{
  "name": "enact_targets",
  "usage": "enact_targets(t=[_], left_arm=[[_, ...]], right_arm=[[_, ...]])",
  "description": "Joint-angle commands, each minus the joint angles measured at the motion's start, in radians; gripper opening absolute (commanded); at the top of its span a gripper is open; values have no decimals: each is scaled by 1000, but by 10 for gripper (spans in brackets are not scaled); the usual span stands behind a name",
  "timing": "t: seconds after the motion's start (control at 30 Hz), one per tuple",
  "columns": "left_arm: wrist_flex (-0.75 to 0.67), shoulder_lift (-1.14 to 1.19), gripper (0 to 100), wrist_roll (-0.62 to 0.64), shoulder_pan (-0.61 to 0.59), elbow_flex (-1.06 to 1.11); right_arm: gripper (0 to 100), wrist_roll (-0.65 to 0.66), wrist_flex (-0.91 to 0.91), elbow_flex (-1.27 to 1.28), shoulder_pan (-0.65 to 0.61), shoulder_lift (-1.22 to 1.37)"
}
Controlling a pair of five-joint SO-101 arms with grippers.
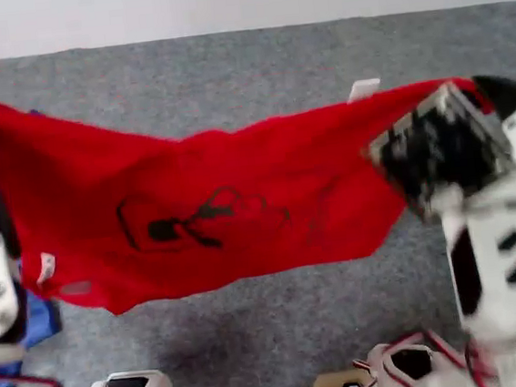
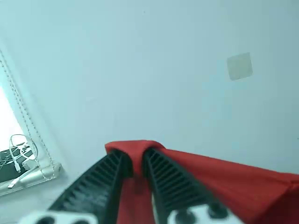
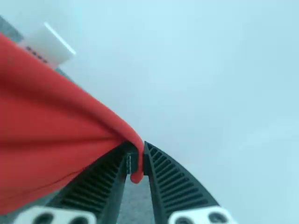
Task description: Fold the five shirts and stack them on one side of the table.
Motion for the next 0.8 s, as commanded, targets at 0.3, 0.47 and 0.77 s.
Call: enact_targets(t=[0.3, 0.47, 0.77], left_arm=[[20, -91, 6, -34, -3, 311], [20, -172, 6, -35, -2, 756], [-95, -175, 6, -100, -2, 1681]], right_arm=[[13, -8, 36, 336, 7, -68], [12, -9, -36, 614, 5, -1], [12, -12, -260, 1023, -131, 177]])
